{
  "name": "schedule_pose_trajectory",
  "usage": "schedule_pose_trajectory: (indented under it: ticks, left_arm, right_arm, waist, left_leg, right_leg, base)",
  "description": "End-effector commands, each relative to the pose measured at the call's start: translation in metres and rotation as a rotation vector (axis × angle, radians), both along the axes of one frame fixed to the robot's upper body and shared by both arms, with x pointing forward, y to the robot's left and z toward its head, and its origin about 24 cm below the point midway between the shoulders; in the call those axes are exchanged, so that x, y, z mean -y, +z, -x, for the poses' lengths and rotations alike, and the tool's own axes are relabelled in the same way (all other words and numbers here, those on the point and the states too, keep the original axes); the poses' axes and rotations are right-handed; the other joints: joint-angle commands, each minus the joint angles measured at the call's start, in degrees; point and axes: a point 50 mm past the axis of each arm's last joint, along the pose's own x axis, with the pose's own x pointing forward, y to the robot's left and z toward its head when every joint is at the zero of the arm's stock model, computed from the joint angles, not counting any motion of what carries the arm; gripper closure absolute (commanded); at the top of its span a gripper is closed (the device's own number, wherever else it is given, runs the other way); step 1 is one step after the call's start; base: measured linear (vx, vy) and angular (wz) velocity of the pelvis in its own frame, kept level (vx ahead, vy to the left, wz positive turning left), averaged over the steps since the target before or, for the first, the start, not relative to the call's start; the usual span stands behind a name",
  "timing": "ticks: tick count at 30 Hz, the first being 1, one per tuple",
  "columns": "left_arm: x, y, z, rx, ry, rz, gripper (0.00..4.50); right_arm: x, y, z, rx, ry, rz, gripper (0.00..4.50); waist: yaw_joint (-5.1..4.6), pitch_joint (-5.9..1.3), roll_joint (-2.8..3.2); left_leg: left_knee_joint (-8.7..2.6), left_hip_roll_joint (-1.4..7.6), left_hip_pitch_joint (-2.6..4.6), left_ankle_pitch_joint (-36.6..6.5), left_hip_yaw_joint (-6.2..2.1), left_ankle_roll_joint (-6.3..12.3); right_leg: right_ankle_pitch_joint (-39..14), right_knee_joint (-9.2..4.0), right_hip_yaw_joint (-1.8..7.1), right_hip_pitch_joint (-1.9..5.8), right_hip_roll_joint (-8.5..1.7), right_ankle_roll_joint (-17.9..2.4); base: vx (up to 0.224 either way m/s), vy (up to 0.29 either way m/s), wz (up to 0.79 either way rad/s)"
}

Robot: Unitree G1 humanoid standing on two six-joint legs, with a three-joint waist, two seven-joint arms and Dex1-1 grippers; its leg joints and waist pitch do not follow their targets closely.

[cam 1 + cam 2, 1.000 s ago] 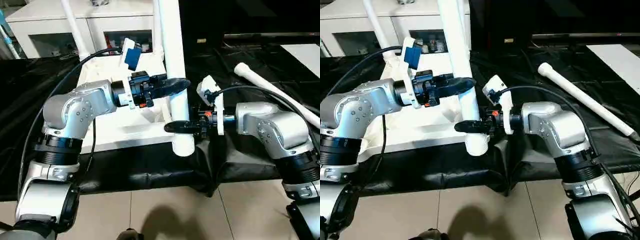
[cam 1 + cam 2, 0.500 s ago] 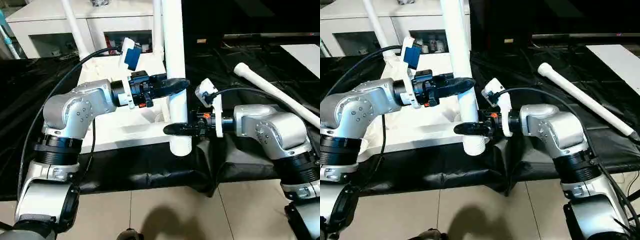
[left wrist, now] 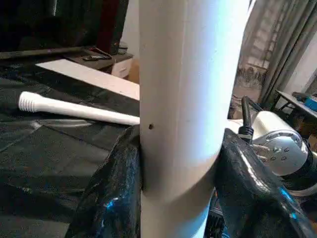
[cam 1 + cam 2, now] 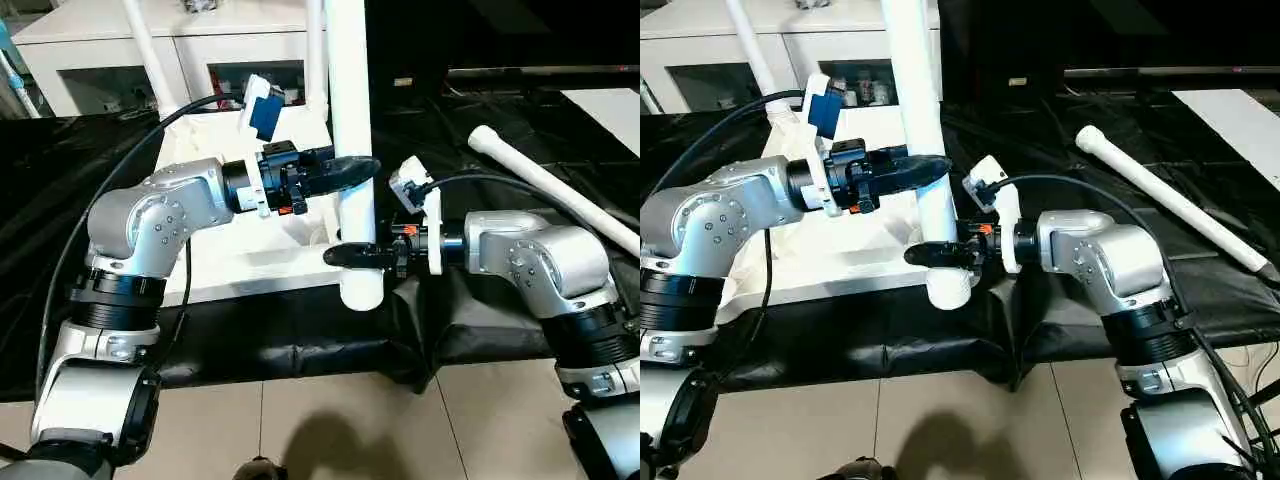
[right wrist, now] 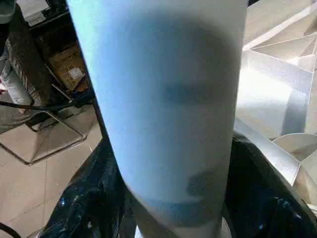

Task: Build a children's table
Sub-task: Pick table leg

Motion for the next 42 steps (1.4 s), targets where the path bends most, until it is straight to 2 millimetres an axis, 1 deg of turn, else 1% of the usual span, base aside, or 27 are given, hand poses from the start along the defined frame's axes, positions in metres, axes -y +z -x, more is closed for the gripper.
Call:
schedule_pose_trajectory:
  ticks: [1, 6, 8, 12, 15, 18, 19, 20, 21, 22, 23, 24, 25, 26, 27, 28, 29, 30, 31, 33, 36, 37, 38, 39, 40, 41, 42]
  left_arm:
    - [0.002, 0.007, 0.002, 0.036, -0.023, 0.002, 2.7]
    - [0.0, 0.005, -0.003, 0.026, 0.041, -0.013, 2.7]
    - [-0.001, 0.006, -0.005, -0.001, 0.046, 0.011, 2.14]
    - [-0.004, 0.008, -0.006, -0.014, 0.071, 0.08, 1.82]
    - [-0.006, 0.008, -0.007, 0.016, 0.146, 0.166, 1.64]
    - [-0.009, 0.01, -0.001, -0.02, 0.126, 0.357, 1.61]
    - [-0.012, 0.011, 0.003, -0.035, 0.114, 0.45, 1.61]
    - [-0.012, 0.011, 0.003, -0.035, 0.114, 0.45, 1.61]
    - [-0.013, 0.011, 0.006, -0.04, 0.117, 0.482, 1.61]
    - [-0.018, 0.009, 0.007, -0.033, 0.174, 0.503, 1.61]
    - [-0.025, 0.003, 0.007, -0.017, 0.285, 0.492, 1.61]
    - [-0.03, -0.001, 0.007, -0.008, 0.364, 0.481, 1.61]
    - [-0.043, -0.026, 0.004, 0.028, 0.611, 0.25, 1.61]
    - [-0.044, -0.027, 0.004, 0.032, 0.626, 0.234, 1.61]
    - [-0.051, -0.039, 0.008, 0.077, 0.712, 0.139, 1.61]
    - [-0.057, -0.047, 0.014, 0.125, 0.792, 0.076, 1.61]
    - [-0.059, -0.05, 0.017, 0.143, 0.817, 0.063, 1.61]
    - [-0.064, -0.061, 0.025, 0.14, 0.908, -0.002, 1.61]
    - [-0.064, -0.061, 0.025, 0.14, 0.908, -0.002, 1.61]
    - [-0.071, -0.078, 0.036, 0.157, 1.047, -0.083, 1.61]
    - [-0.074, -0.091, 0.047, 0.184, 1.124, -0.108, 1.61]
    - [-0.073, -0.099, 0.054, 0.169, 1.157, -0.074, 1.61]
    - [-0.072, -0.102, 0.057, 0.154, 1.176, -0.072, 1.61]
    - [-0.067, -0.109, 0.059, 0.144, 1.176, -0.095, 1.61]
    - [-0.065, -0.111, 0.059, 0.146, 1.172, -0.106, 1.61]
    - [-0.062, -0.114, 0.06, 0.155, 1.163, -0.127, 1.61]
    - [-0.057, -0.117, 0.061, 0.167, 1.14, -0.157, 1.61]
  right_arm:
    - [0.005, 0.0, -0.002, -0.005, -0.033, -0.001, 2.32]
    - [0.005, 0.0, -0.003, -0.003, -0.031, 0.001, 2.48]
    - [0.005, 0.0, -0.003, 0.001, -0.037, -0.001, 2.5]
    - [0.006, 0.0, -0.002, 0.01, -0.063, -0.021, 2.61]
    - [0.009, 0.0, -0.002, 0.011, -0.11, -0.063, 2.64]
    - [0.012, 0.001, -0.002, 0.021, -0.164, -0.106, 2.64]
    - [0.014, 0.001, -0.002, 0.029, -0.197, -0.125, 2.64]
    - [0.014, 0.001, -0.002, 0.029, -0.197, -0.125, 2.64]
    - [0.015, 0.001, -0.003, 0.046, -0.228, -0.129, 2.64]
    - [0.018, 0.001, -0.006, 0.087, -0.296, -0.121, 2.64]
    - [0.022, 0.002, -0.01, 0.139, -0.383, -0.117, 2.64]
    - [0.025, 0.002, -0.012, 0.173, -0.442, -0.114, 2.64]
    - [0.032, 0.002, -0.017, 0.302, -0.579, -0.057, 2.64]
    - [0.032, 0.002, -0.017, 0.313, -0.586, -0.055, 2.64]
    - [0.035, 0.004, -0.017, 0.388, -0.649, -0.058, 2.64]
    - [0.04, 0.002, -0.013, 0.432, -0.71, -0.032, 2.64]
    - [0.042, 0.0, -0.011, 0.444, -0.732, -0.022, 2.64]
    - [0.044, -0.006, 0.0, 0.414, -0.766, -0.068, 2.64]
    - [0.044, -0.006, 0.0, 0.414, -0.766, -0.068, 2.64]
    - [0.045, -0.023, 0.016, 0.376, -0.813, -0.083, 2.64]
    - [0.044, -0.039, 0.03, 0.358, -0.839, -0.053, 2.64]
    - [0.044, -0.048, 0.037, 0.35, -0.844, -0.034, 2.64]
    - [0.044, -0.052, 0.039, 0.36, -0.852, -0.024, 2.64]
    - [0.045, -0.054, 0.04, 0.368, -0.862, -0.022, 2.64]
    - [0.046, -0.055, 0.04, 0.369, -0.866, -0.024, 2.64]
    - [0.047, -0.056, 0.04, 0.372, -0.873, -0.021, 2.64]
    - [0.051, -0.057, 0.04, 0.384, -0.876, -0.004, 2.64]
  waist:
    - [-0.04, -4.8, -1.05]
    - [-0.06, -4.8, -1.14]
    - [0.0, -4.81, -1.1]
    - [0.03, -4.85, -1.21]
    - [0.04, -4.84, -1.28]
    - [0.15, -4.93, -1.63]
    - [0.22, -4.91, -1.49]
    - [0.22, -4.94, -1.48]
    - [0.15, -4.89, -1.49]
    - [0.13, -4.87, -1.04]
    - [-0.18, -4.71, -1.24]
    - [-0.25, -4.79, -1.31]
    - [-0.41, -4.56, -1.15]
    - [-0.75, -4.4, -1.28]
    - [-0.75, -4.4, -1.28]
    - [-0.78, -4.4, -1.57]
    - [-0.88, -4.4, -1.42]
    - [-1.08, -4.53, -1.52]
    - [-0.93, -4.57, -1.42]
    - [-0.83, -4.14, -1.79]
    - [-0.85, -3.98, -2.06]
    - [-0.88, -3.81, -2.19]
    - [-1.04, -3.4, -2.18]
    - [-1.79, -2.46, -2.29]
    - [-2.13, -2.3, -2.16]
    - [-3.05, -1.76, -2.16]
    - [-4.45, -0.78, -2.27]
  left_leg:
    - [-3.32, 0.38, 1.88, -4.8, 0.13, 0.13]
    - [-3.32, 0.41, 1.9, -4.7, 0.13, 0.03]
    - [-3.27, 0.34, 1.87, -4.5, 0.15, 0.13]
    - [-3.28, 0.35, 1.82, -4.4, 0.11, 0.11]
    - [-3.26, 0.42, 1.82, -4.2, 0.11, 0.36]
    - [-3.13, 0.38, 1.67, -3.7, 0.24, 0.7]
    - [-3.11, 0.37, 1.64, -4.0, 0.21, 1.04]
    - [-3.11, 0.42, 1.68, -4.2, 0.21, 1.03]
    - [-3.15, 0.35, 1.78, -4.9, 0.23, 1.09]
    - [-3.2, 0.46, 1.83, -5.3, 0.16, 0.75]
    - [-3.52, 0.84, 1.6, -5.7, -0.07, -0.01]
    - [-3.4, 0.5, 1.9, -6.2, 0.08, -0.37]
    - [-3.71, 0.78, 1.83, -6.9, -0.07, -0.76]
    - [-4.0, 0.84, 1.88, -8.2, -0.16, -1.7]
    - [-4.0, 0.84, 1.88, -8.2, -0.16, -1.7]
    - [-4.12, 0.87, 2.0, -8.8, -0.14, -2.24]
    - [-4.21, 0.88, 1.9, -7.9, -0.24, -2.53]
    - [-4.18, 0.72, 1.96, -7.4, -0.16, -2.57]
    - [-4.22, 0.83, 2.1, -7.9, -0.18, -2.36]
    - [-4.68, 1.04, 2.16, -10.5, -0.25, -1.98]
    - [-5.05, 1.08, 2.11, -12.9, -0.33, -2.17]
    - [-5.29, 1.02, 2.22, -14.9, -0.32, -2.42]
    - [-5.73, 1.19, 3.1, -22.7, -0.36, -3.22]
    - [-5.85, 0.68, 5.02, -32.2, -0.23, -3.37]
    - [-5.55, 0.35, 6.58, -36.0, -0.29, -3.15]
    - [-5.23, -0.06, 8.07, -39.2, -0.4, -2.46]
    - [-4.99, -0.04, 9.64, -44.2, -0.82, -2.43]
  right_leg:
    - [2.8, -3.26, 1.72, 2.97, -2.03, -14.0]
    - [3.1, -3.26, 1.75, 2.97, -2.04, -14.0]
    - [3.2, -3.23, 1.73, 2.96, -2.05, -14.0]
    - [2.8, -3.29, 1.74, 3.05, -2.14, -13.9]
    - [3.6, -3.35, 1.74, 3.0, -2.15, -14.1]
    - [4.9, -3.06, 1.67, 3.15, -2.29, -15.3]
    - [4.6, -3.15, 1.64, 3.07, -2.28, -15.8]
    - [4.3, -3.17, 1.65, 3.04, -2.29, -15.7]
    - [3.0, -3.38, 1.65, 2.99, -2.06, -15.1]
    - [2.4, -3.34, 1.69, 2.93, -2.18, -14.8]
    - [2.1, -3.58, 1.7, 2.99, -2.4, -13.9]
    - [1.1, -3.71, 1.68, 2.94, -2.16, -13.2]
    - [-0.7, -4.21, 1.77, 2.76, -2.12, -11.7]
    - [-3.7, -4.44, 1.75, 2.72, -2.08, -9.0]
    - [-3.7, -4.44, 1.75, 2.72, -2.08, -9.0]
    - [-6.0, -4.8, 1.87, 2.69, -2.2, -6.5]
    - [-5.9, -4.81, 1.93, 2.68, -2.03, -4.8]
    - [-4.2, -4.62, 1.95, 2.58, -1.7, -4.9]
    - [-3.8, -4.58, 1.99, 2.46, -1.76, -5.1]
    - [-4.9, -4.84, 1.96, 2.07, -1.65, -6.2]
    - [-6.8, -5.36, 2.03, 2.12, -1.84, -5.4]
    - [-9.5, -5.66, 2.0, 2.2, -1.88, -5.0]
    - [-19.1, -6.51, 1.88, 2.41, -2.12, -3.7]
    - [-32.0, -8.32, 1.11, 1.87, -1.43, -1.9]
    - [-37.0, -9.32, 0.41, 1.58, -0.98, -1.2]
    - [-41.0, -10.83, -0.79, 1.5, -0.38, -0.2]
    - [-43.6, -12.11, -3.54, 1.74, 0.89, 1.3]
  base:
    - [0.0, 0.0, 0.0]
    - [0.0, 0.0, 0.0]
    - [0.0, 0.0, 0.0]
    - [0.0, 0.0, 0.0]
    - [0.0, 0.0, 0.0]
    - [0.0, 0.0, 0.0]
    - [0.0, 0.0, 0.0]
    - [0.0, 0.0, 0.0]
    - [0.0, 0.0, 0.0]
    - [0.0, 0.0, 0.0]
    - [0.0, 0.0, 0.0]
    - [0.0, 0.0, 0.0]
    - [0.0, 0.0, 0.0]
    - [0.0, 0.0, 0.0]
    - [0.0, 0.0, 0.0]
    - [0.0, 0.0, 0.0]
    - [0.0, 0.0, 0.0]
    - [0.0, 0.0, 0.0]
    - [0.0, 0.0, 0.0]
    - [0.0, 0.0, 0.0]
    - [0.0, 0.0, 0.0]
    - [0.0, 0.0, 0.0]
    - [0.0, 0.0, 0.0]
    - [0.0, 0.0, 0.0]
    - [0.0, 0.0, 0.0]
    - [0.0, 0.0, 0.0]
    - [0.0, 0.0, 0.0]
